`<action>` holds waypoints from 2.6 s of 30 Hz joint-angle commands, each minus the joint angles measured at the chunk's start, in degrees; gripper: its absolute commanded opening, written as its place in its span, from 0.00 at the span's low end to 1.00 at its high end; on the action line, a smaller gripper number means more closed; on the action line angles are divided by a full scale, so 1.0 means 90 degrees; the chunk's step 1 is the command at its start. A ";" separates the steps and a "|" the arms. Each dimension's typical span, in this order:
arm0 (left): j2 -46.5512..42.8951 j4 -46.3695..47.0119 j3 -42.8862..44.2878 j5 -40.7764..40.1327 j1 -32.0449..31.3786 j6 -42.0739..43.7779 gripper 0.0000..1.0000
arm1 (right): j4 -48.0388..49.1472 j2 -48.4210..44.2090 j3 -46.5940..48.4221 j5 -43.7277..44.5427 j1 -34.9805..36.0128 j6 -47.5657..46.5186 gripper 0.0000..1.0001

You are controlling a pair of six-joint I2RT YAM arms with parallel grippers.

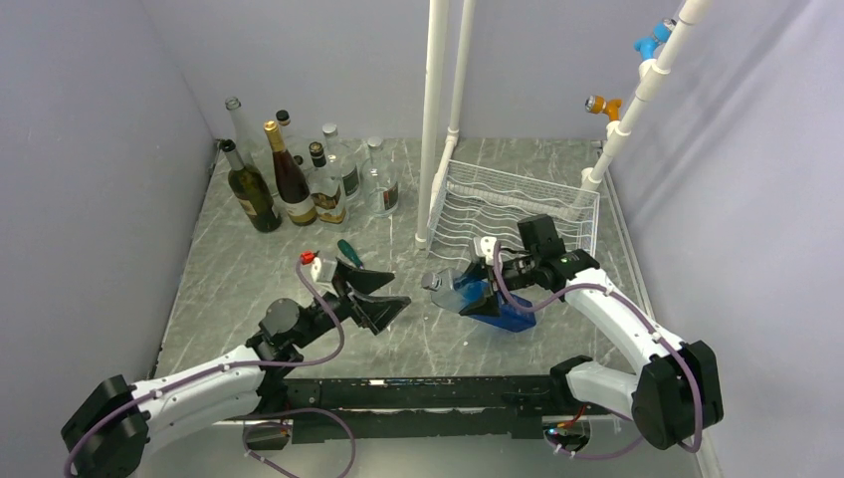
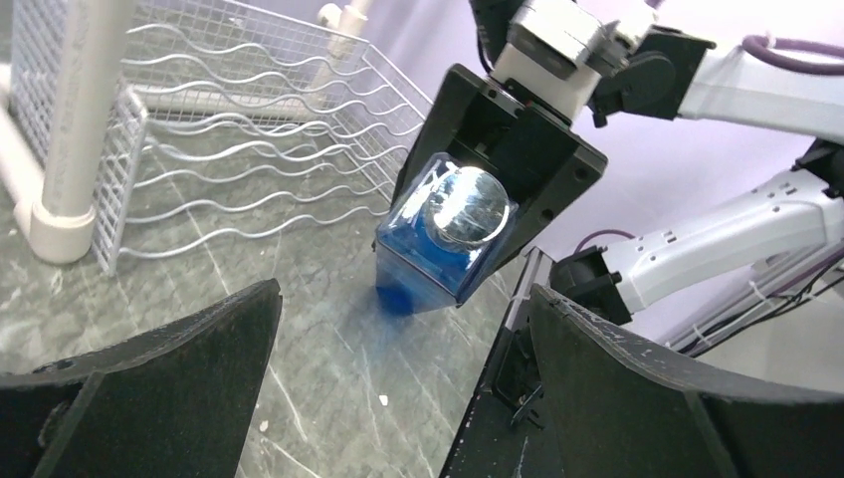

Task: Take the wine bottle off the wine rack
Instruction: Pick up the wine bottle from the wine rack.

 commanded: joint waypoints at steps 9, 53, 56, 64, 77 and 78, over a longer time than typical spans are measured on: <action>0.1478 0.2068 0.0633 0.0767 -0.0733 0.3029 1.00 | 0.0555 -0.0181 0.0494 -0.1438 -0.0239 0.0551 0.00; 0.5402 0.5295 0.2058 0.1875 -0.1007 0.2212 0.76 | -0.0130 -0.0208 0.0610 -0.1936 -0.0264 -0.0221 0.00; 0.5342 0.5302 0.2054 0.1882 -0.1013 0.2163 0.61 | -0.0106 -0.0221 0.0602 -0.1921 -0.0269 -0.0199 0.00; 0.5126 0.5303 0.1940 0.1711 -0.1093 0.2248 0.75 | -0.0095 -0.0239 0.0597 -0.1907 -0.0274 -0.0186 0.00; 0.4802 0.5307 0.1814 0.1675 -0.1192 0.2442 0.77 | -0.0062 -0.0234 0.0588 -0.1902 -0.0304 -0.0151 0.00; 0.4792 0.5304 0.1810 0.1668 -0.1201 0.2454 0.77 | -0.0052 -0.0238 0.0588 -0.1894 -0.0304 -0.0142 0.00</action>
